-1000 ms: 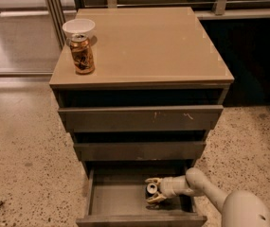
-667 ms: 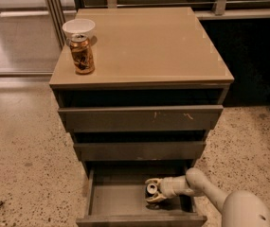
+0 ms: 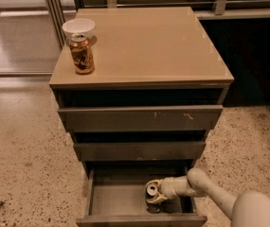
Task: Pick pepsi can from bottom drawer and place on counter
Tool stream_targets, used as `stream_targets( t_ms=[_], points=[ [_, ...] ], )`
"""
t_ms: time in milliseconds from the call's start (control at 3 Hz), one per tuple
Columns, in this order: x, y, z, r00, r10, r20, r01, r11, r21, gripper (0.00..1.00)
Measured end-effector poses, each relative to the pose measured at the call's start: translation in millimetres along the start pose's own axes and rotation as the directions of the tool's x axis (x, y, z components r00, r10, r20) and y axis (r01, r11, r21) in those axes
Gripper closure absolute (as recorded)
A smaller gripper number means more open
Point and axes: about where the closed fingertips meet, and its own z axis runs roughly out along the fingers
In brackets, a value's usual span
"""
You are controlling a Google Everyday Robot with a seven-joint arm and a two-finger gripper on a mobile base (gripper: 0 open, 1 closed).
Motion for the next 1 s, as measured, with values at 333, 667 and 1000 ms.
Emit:
stream_targets(
  t_ms=[333,667,1000],
  points=[
    [-50.1,-0.3,-39.1,1.000,-0.007,-0.001,0.007,0.9994,0.035,1.00],
    [-109.6,1.3,-81.4,1.000,0.004,-0.024,-0.003,0.9979,0.065,1.00],
    [-175.2,15.2,-116.2,0.995,0.080,-0.054,-0.076,0.9947,0.069,1.00]
  ],
)
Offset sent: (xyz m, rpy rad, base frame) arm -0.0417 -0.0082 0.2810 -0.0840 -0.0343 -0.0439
